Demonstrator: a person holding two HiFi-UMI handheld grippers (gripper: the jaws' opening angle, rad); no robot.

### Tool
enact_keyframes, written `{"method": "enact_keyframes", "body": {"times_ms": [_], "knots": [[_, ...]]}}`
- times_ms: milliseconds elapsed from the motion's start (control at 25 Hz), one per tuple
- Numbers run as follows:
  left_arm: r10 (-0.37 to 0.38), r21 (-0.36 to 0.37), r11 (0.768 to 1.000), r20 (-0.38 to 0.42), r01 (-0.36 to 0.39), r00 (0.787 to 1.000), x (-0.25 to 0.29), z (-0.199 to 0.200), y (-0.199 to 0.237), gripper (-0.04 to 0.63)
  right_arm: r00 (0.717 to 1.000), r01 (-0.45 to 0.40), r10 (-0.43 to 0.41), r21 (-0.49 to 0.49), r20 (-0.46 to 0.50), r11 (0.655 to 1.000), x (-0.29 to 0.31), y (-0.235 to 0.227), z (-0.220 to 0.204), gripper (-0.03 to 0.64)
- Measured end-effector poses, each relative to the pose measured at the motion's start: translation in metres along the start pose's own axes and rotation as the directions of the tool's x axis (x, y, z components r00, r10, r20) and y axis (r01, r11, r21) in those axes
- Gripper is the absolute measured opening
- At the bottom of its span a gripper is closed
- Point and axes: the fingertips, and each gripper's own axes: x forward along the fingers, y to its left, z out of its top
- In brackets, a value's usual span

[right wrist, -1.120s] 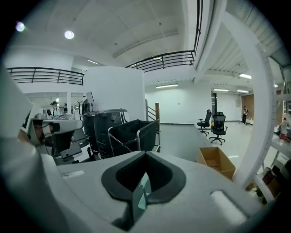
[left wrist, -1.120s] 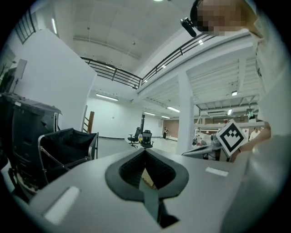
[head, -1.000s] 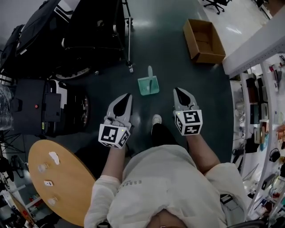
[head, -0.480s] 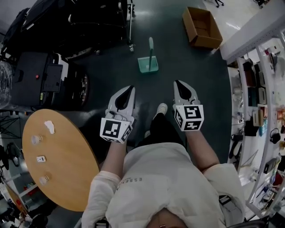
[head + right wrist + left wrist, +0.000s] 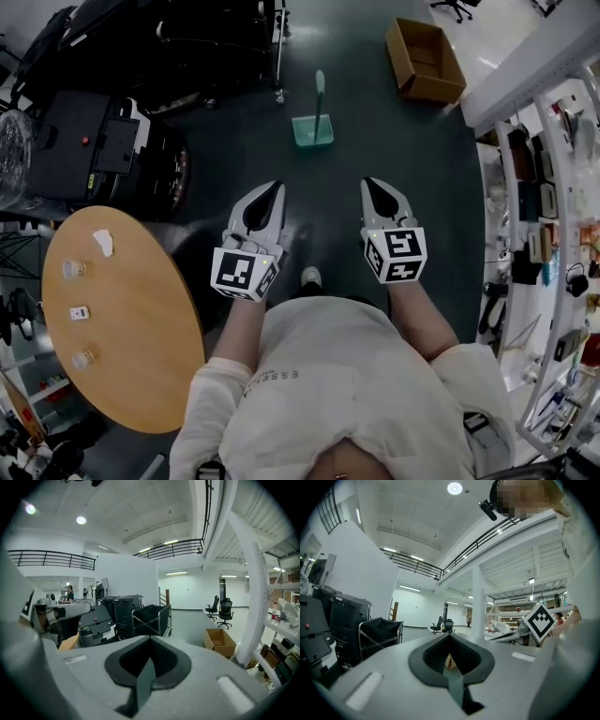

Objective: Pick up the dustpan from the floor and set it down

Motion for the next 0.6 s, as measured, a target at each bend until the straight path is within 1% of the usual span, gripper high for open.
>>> {"method": "enact_keyframes", "body": {"times_ms": [240,440,600], "knots": [[0.001,-0.002,1.0,-0.008,-0.001,1.0,-0.017,-0.006,-0.027,0.012,1.0,0.003,-0.003,-0.016,0.018,1.0,-0.036,0.004,-0.002,-0.012],[-0.014,-0.003,1.0,-0.008,0.014,1.0,-0.024,-0.008,-0.064,0.012,0.999,-0.026,0.026,0.003,0.028,1.0,-0.077,0.004,-0.004,-0.012],[-0.022,-0.001,1.0,-0.001,0.022,1.0,-0.03,-0.007,-0.08,0.012,0.999,-0.019,0.021,-0.041,0.041,0.999,-0.094,0.003,-0.004,-0.012]]}}
